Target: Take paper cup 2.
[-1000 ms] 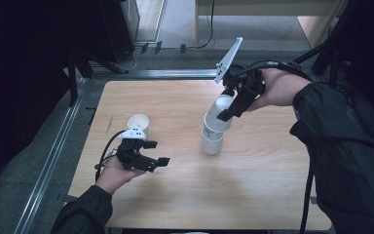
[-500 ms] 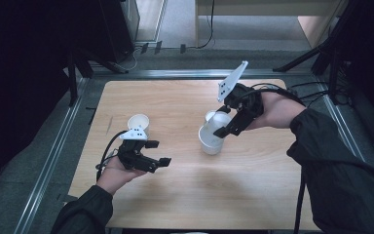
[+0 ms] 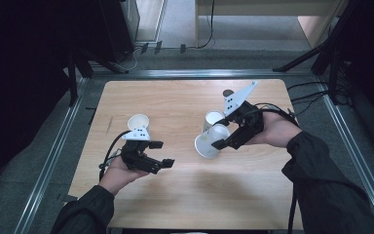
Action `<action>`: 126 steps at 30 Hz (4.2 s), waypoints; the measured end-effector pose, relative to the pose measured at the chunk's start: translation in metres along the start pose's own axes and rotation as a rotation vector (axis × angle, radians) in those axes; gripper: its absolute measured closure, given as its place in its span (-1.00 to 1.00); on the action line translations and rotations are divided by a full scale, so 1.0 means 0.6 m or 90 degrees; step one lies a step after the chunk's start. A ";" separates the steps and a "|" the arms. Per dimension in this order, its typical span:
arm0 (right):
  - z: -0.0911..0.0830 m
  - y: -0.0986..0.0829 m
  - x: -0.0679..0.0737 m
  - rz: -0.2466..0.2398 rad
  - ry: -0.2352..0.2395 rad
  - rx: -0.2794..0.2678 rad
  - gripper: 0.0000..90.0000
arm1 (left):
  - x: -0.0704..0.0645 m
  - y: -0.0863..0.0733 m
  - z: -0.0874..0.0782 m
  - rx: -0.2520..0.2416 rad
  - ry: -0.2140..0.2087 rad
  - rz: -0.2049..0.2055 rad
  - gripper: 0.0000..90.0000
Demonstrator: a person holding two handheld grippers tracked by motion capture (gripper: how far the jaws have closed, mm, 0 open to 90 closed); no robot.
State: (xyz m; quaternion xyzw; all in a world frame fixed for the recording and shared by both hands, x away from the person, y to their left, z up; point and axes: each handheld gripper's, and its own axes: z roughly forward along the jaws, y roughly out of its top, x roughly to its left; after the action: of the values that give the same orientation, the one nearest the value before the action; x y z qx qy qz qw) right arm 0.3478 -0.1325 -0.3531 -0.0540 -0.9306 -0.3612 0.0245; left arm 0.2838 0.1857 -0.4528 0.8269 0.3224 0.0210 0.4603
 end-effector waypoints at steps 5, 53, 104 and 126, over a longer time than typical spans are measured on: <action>0.016 -0.021 0.004 0.011 -0.004 -0.031 -0.24 | 0.000 0.000 0.003 0.002 -0.010 0.003 -0.68; 0.111 -0.106 0.022 0.111 0.025 -0.288 -0.23 | -0.009 0.015 0.037 -0.024 -0.114 0.023 -0.78; 0.137 -0.099 0.027 0.123 0.105 -0.329 -0.23 | -0.011 0.021 0.056 -0.032 -0.172 0.083 -0.65; 0.137 -0.099 0.026 0.130 0.107 -0.330 -0.23 | -0.012 0.019 0.056 -0.023 -0.159 0.098 -0.56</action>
State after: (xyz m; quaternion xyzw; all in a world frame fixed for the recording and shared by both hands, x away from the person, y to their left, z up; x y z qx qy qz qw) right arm 0.3250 -0.1192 -0.4525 -0.1222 -0.7915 -0.5861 0.1229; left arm 0.2950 0.1525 -0.4613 0.8370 0.1975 -0.0410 0.5087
